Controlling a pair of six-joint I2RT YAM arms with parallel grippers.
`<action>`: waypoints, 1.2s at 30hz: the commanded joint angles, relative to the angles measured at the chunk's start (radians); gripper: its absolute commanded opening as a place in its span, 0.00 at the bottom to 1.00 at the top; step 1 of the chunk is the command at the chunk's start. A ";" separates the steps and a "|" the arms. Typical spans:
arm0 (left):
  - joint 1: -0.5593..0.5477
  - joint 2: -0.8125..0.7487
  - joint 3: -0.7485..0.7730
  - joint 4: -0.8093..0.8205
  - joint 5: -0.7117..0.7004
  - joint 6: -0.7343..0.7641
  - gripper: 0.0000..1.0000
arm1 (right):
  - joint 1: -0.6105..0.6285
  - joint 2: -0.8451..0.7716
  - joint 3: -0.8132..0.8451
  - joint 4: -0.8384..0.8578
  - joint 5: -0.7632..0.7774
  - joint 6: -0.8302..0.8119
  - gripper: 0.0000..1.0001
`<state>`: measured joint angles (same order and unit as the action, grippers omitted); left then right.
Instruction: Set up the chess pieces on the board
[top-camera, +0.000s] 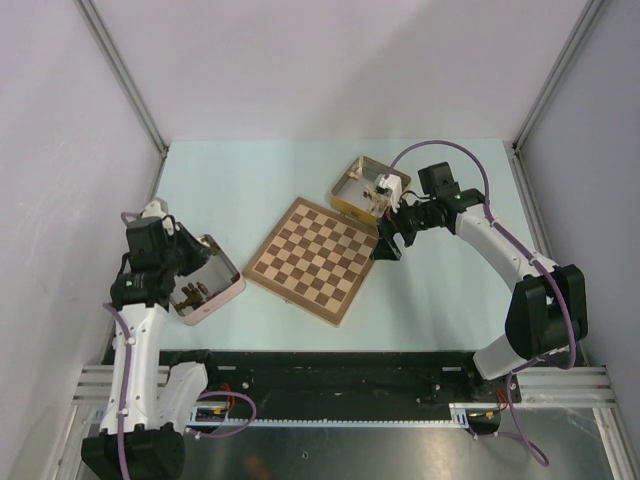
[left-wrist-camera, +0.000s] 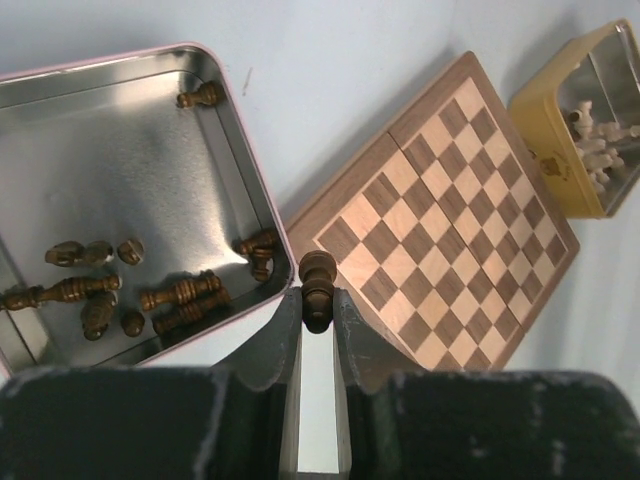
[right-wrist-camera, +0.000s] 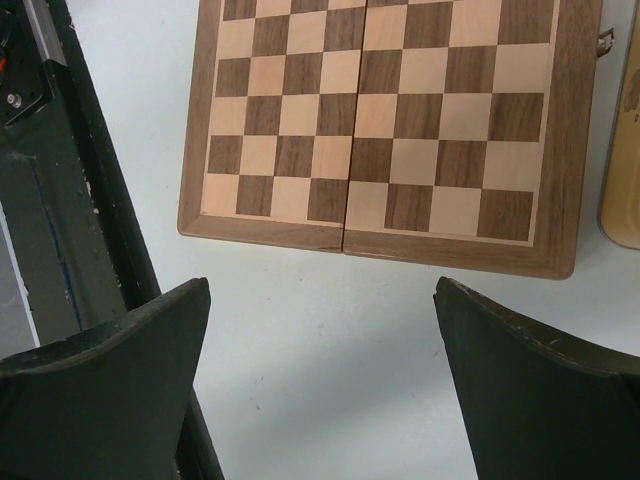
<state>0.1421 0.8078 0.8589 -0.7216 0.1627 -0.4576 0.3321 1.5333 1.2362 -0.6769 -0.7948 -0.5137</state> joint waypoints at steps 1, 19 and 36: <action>-0.036 -0.025 0.049 -0.006 0.028 -0.038 0.09 | 0.008 -0.009 0.042 -0.001 -0.024 -0.011 1.00; -0.331 0.076 0.149 -0.002 -0.092 -0.125 0.09 | 0.010 -0.007 0.042 -0.006 -0.017 -0.014 1.00; -0.529 0.356 0.218 0.013 -0.235 -0.112 0.09 | 0.010 -0.009 0.042 -0.012 -0.004 -0.023 1.00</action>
<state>-0.3565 1.1271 1.0363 -0.7204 -0.0177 -0.5606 0.3370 1.5333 1.2366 -0.6842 -0.7940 -0.5175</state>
